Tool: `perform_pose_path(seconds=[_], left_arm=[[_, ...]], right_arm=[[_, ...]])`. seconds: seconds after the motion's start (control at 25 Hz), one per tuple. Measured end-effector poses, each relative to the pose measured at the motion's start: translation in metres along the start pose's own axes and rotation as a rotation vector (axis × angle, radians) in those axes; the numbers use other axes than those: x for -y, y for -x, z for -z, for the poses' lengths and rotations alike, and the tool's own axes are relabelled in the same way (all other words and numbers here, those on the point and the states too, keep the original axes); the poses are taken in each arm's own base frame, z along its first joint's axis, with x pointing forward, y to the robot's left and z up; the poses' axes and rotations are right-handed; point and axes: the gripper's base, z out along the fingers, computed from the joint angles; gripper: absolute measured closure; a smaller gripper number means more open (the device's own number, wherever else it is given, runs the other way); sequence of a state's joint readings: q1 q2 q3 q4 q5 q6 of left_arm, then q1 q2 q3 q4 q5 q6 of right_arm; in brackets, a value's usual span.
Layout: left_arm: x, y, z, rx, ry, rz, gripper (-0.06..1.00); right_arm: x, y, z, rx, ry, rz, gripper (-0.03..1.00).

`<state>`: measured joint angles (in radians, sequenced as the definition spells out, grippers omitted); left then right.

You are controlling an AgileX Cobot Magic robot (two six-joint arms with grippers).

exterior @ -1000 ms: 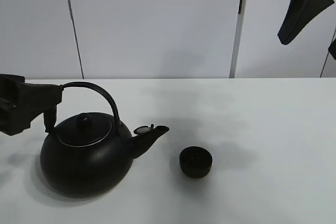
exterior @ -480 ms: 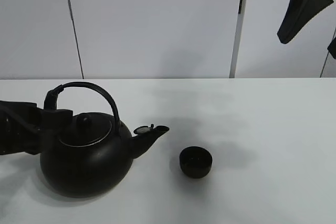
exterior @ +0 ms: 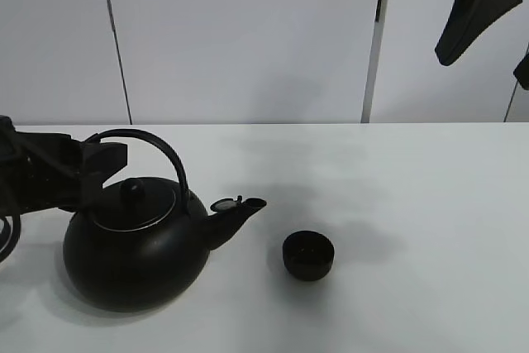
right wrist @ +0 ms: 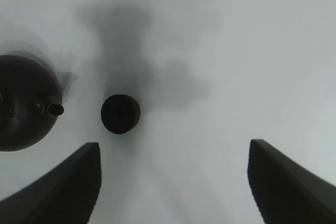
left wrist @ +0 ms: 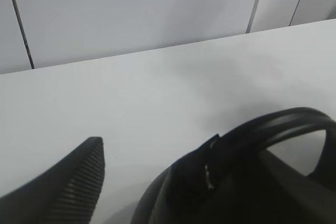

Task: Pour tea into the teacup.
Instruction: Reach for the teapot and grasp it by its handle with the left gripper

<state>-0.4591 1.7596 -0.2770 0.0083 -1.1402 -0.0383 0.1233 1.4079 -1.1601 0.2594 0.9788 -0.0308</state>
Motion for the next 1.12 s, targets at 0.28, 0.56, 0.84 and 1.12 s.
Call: perform_pose_path(seconds=[0.28,0.56,0.84,1.12], left_arm=[[0.0,0.0,0.0,0.0,0.0,-0.059,0.49],[0.0017,-0.0021,0.0,-0.022,-0.013,-0.086,0.75],[0.0008,-0.0023,0.0,-0.023,-0.003,-0.097,0.79],[0.0002,-0.0016,-0.0003,-0.024,0.005,0.01,0.79]], right_arm=[[0.0,0.0004,0.0,0.005,0.0,0.0,0.43],[0.0,0.0005,0.0,0.006,0.0,0.0,0.43],[0.0,0.0005,0.0,0.006,0.0,0.0,0.43],[-0.0001,0.0006,0.0,0.006,0.001,-0.001,0.43]])
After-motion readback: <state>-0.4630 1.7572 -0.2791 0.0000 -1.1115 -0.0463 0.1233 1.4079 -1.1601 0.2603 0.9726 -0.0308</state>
